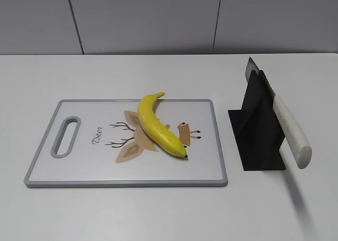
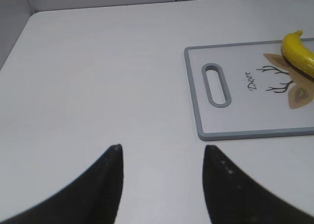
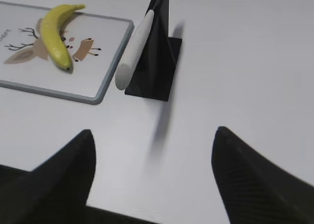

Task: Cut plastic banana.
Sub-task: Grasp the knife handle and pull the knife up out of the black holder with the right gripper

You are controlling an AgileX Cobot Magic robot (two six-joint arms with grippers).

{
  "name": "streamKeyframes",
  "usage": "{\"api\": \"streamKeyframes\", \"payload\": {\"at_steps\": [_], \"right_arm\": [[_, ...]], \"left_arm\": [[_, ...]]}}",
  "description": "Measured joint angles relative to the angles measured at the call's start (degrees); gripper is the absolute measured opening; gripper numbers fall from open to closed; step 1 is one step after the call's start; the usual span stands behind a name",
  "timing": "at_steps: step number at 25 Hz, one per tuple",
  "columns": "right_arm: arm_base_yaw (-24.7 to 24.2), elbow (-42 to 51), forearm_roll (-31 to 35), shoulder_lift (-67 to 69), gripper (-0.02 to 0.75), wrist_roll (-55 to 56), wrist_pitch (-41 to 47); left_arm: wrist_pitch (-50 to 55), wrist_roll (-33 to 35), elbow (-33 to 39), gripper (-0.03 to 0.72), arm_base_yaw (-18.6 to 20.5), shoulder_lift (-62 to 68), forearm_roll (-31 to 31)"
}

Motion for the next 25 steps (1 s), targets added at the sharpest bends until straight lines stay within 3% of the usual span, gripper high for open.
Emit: {"api": "streamKeyframes", "payload": {"at_steps": [9, 17, 25], "right_arm": [[0.0, -12.1, -0.1, 21.5, 0.572, 2.9, 8.4], [0.0, -21.9, 2.2, 38.8, 0.570, 9.0, 9.2], [0.0, -26.1, 2.8, 53.1, 0.492, 6.0, 9.1]], "left_arm": [[0.0, 0.0, 0.0, 0.509, 0.0, 0.0, 0.0], [0.0, 0.0, 0.0, 0.509, 0.0, 0.0, 0.0], [0.0, 0.0, 0.0, 0.509, 0.0, 0.0, 0.0]]}}
